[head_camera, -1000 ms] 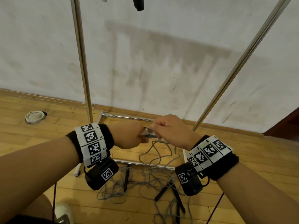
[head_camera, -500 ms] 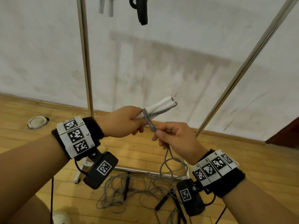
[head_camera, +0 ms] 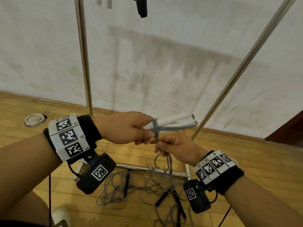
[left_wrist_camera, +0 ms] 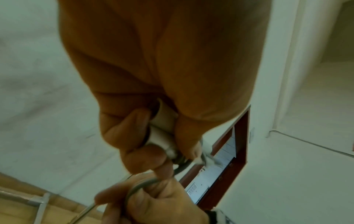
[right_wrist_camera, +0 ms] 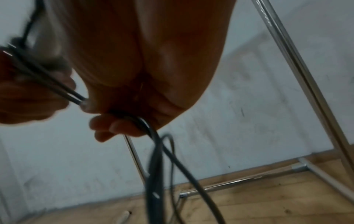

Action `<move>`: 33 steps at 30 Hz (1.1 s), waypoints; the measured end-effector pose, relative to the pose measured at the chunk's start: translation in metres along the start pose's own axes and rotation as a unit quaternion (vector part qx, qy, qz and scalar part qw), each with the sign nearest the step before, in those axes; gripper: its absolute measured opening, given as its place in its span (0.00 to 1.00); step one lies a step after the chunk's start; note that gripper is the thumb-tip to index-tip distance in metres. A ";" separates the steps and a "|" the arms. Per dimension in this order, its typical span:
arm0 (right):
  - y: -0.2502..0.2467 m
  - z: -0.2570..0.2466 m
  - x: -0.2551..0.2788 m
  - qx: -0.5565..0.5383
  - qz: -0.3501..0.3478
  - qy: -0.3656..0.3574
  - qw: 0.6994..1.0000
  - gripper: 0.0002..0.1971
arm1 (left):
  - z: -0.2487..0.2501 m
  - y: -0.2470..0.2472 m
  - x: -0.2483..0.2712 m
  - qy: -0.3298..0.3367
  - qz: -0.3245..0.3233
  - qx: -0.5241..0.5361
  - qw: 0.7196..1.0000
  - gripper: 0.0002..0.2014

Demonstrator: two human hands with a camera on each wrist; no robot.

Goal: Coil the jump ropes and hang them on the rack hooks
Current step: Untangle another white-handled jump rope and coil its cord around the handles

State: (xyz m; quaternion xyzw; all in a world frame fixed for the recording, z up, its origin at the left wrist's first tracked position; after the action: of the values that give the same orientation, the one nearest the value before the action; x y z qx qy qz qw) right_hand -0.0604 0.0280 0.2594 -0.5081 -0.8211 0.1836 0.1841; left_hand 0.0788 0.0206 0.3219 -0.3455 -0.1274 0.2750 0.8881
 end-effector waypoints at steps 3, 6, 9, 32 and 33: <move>0.000 0.019 0.002 0.047 0.001 0.080 0.996 0.15 | 0.008 0.011 0.002 0.021 -0.058 0.022 0.998 0.07; 0.000 0.032 0.003 0.089 -0.032 0.159 0.983 0.14 | 0.005 0.021 0.007 0.006 -0.117 0.016 0.993 0.05; -0.009 0.010 -0.006 0.172 -0.003 0.067 0.983 0.11 | -0.006 0.034 0.007 -0.028 -0.174 -0.034 0.984 0.11; -0.004 -0.017 -0.018 -0.113 0.069 0.021 0.991 0.03 | -0.046 -0.016 -0.018 -0.103 0.138 -0.137 0.975 0.11; -0.006 -0.016 -0.017 -0.112 0.082 0.015 0.990 0.03 | -0.044 -0.017 -0.017 -0.099 0.155 -0.116 0.976 0.12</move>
State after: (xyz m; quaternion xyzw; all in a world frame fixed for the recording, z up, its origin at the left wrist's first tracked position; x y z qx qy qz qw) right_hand -0.0504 0.0121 0.2745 -0.5938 -0.7891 0.0975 0.1232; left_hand 0.0906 -0.0236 0.3010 -0.4332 -0.1904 0.4254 0.7714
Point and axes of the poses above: each hand's wrist, its own x-axis away from the middle knuckle, its own y-axis out of the palm, z = x × y, the point moved 7 cm from there along -x, towards the middle knuckle, and after that the axes turned 5 degrees about y, right-handed, at the moved point
